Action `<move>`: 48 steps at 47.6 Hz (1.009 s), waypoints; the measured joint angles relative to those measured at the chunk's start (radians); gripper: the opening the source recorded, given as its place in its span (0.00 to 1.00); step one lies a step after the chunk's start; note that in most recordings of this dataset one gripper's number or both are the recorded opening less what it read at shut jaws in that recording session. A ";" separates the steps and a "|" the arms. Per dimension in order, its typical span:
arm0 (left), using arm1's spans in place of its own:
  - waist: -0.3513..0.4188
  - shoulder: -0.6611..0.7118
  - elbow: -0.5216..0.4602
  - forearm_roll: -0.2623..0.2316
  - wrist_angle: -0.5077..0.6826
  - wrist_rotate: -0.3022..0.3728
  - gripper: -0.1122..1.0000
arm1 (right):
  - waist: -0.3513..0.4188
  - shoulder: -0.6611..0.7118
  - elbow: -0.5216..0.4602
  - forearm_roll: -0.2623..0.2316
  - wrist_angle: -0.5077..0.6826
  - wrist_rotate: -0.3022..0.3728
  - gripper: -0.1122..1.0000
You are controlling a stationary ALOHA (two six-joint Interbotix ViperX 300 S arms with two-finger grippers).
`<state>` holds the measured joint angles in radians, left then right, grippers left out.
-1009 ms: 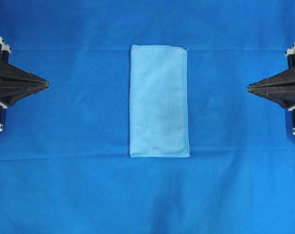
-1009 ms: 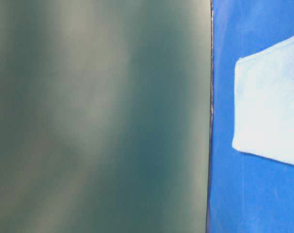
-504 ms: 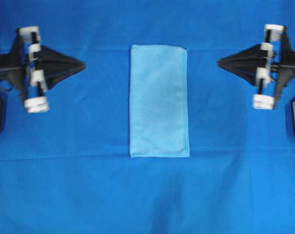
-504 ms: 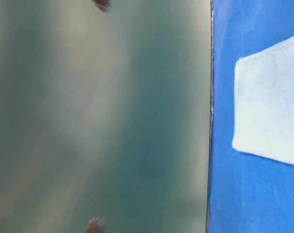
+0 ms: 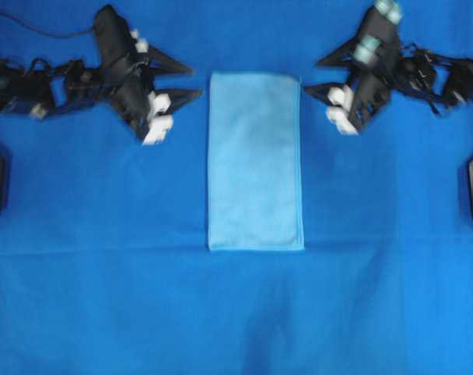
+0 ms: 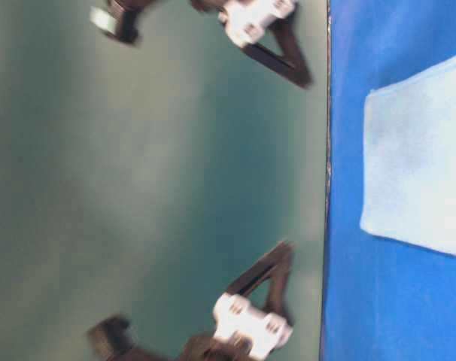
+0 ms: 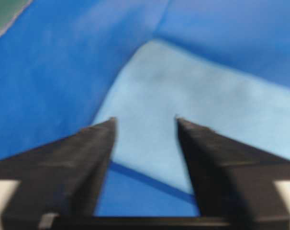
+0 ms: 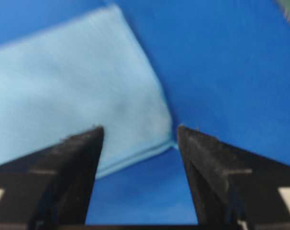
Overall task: Fold a vertical towel.
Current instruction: 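Move both grippers toward the far corners of the light blue towel, then close both grippers on the towel's far left and right corners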
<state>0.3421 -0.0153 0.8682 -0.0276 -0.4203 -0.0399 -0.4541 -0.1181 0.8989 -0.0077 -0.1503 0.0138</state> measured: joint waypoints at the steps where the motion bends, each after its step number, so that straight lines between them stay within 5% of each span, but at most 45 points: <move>1: 0.005 0.018 -0.011 0.000 -0.002 0.000 0.70 | -0.005 0.018 -0.008 -0.005 0.000 0.002 0.64; 5: 0.025 0.098 -0.052 0.000 -0.011 0.000 0.78 | -0.018 0.080 -0.038 -0.018 -0.003 0.000 0.61; 30: 0.086 0.360 -0.163 0.000 -0.069 0.000 0.72 | -0.054 0.293 -0.117 -0.034 -0.049 0.000 0.61; 37: 0.095 0.383 -0.178 0.000 -0.075 0.000 0.52 | -0.054 0.298 -0.117 -0.034 -0.049 0.002 0.54; 45: 0.084 0.390 -0.179 0.000 -0.080 0.009 0.17 | -0.048 0.301 -0.118 -0.040 -0.052 -0.003 0.18; 48: 0.081 0.390 -0.179 0.000 -0.078 0.017 0.13 | -0.046 0.301 -0.117 -0.046 -0.051 -0.003 0.15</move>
<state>0.4234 0.3743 0.6888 -0.0276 -0.4985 -0.0230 -0.5001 0.1825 0.7823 -0.0537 -0.2010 0.0107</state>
